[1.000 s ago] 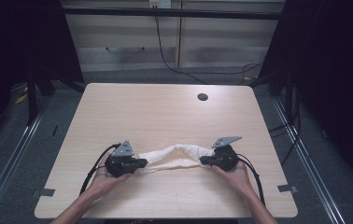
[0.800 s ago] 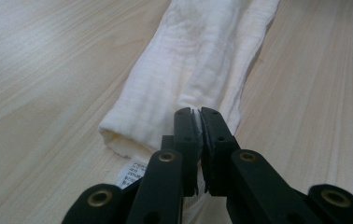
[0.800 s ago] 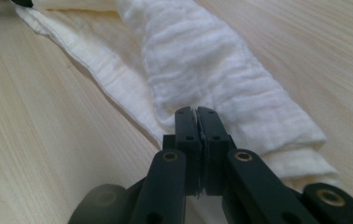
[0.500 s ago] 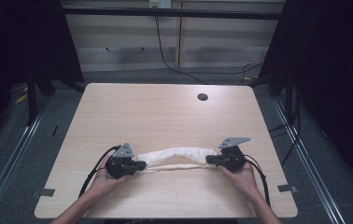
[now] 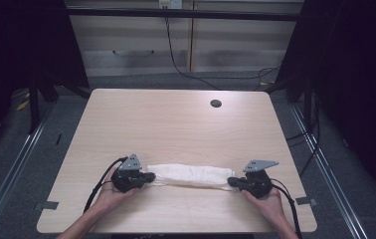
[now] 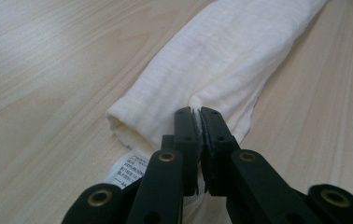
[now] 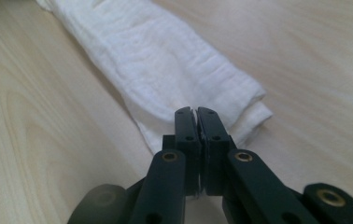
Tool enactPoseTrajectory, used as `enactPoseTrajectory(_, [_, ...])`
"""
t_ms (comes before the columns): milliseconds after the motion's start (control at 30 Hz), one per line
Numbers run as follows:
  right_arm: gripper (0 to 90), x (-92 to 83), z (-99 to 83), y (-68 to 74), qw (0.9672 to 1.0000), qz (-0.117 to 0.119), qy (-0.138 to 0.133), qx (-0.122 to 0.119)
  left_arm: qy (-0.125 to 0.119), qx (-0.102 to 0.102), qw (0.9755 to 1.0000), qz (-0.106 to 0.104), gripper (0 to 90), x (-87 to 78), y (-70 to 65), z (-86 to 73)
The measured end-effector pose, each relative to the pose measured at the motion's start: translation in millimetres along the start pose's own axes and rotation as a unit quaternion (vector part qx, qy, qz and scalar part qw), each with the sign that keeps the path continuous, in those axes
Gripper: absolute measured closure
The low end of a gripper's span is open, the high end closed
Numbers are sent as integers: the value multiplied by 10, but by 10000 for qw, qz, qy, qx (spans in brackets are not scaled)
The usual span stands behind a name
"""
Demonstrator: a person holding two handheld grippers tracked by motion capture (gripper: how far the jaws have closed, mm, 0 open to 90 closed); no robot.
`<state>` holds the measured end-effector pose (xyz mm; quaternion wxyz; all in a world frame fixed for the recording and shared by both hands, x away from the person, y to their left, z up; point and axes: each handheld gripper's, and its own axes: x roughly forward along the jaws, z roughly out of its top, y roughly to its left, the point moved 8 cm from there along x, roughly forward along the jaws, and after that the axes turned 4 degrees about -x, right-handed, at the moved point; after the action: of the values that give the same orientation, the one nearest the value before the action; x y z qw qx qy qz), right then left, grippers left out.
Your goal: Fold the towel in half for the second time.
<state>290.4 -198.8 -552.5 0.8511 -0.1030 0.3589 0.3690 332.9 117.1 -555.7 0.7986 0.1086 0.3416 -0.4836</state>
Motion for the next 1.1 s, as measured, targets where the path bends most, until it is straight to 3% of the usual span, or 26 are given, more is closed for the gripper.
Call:
enactPoseTrajectory(200, [876, 22, -15, -16, 10000, -1, -3, 61, 34, 74, 10000, 8, 858, -22, -21, -18])
enactPoseTrajectory(367, [876, 101, 67, -123, 9997, -236, 25, 43, -57, -54, 9999, 140, 859, -7, 106, 10])
enactPoseTrajectory(500, [876, 177, 143, -211, 9995, -313, -7, 59, -38, 49, 9994, 337, 858, 23, 198, 56])
enactPoseTrajectory(533, [876, 192, 160, -233, 9993, -371, 21, 57, -70, -65, 9996, 280, 856, 35, 210, 68])
enactPoseTrajectory(633, [874, 242, 210, -288, 9989, -443, -8, 126, -106, -149, 9996, 218, 849, 38, 241, 76])
enactPoseTrajectory(733, [860, 248, 224, -290, 9991, -372, -20, 196, -107, -221, 9997, 87, 777, 7, 233, 78])
enactPoseTrajectory(833, [855, 221, 226, -259, 9993, -353, -34, 134, -99, -271, 9995, 103, 736, -24, 202, 97])
enactPoseTrajectory(900, [831, 205, 249, -242, 9993, -285, -122, 198, -155, -193, 9997, 51, 719, -64, 158, 129])
enactPoseTrajectory(1100, [766, 49, 359, -144, 9981, 38, -511, 349, -405, -296, 9987, -44, 630, -253, 98, 196])
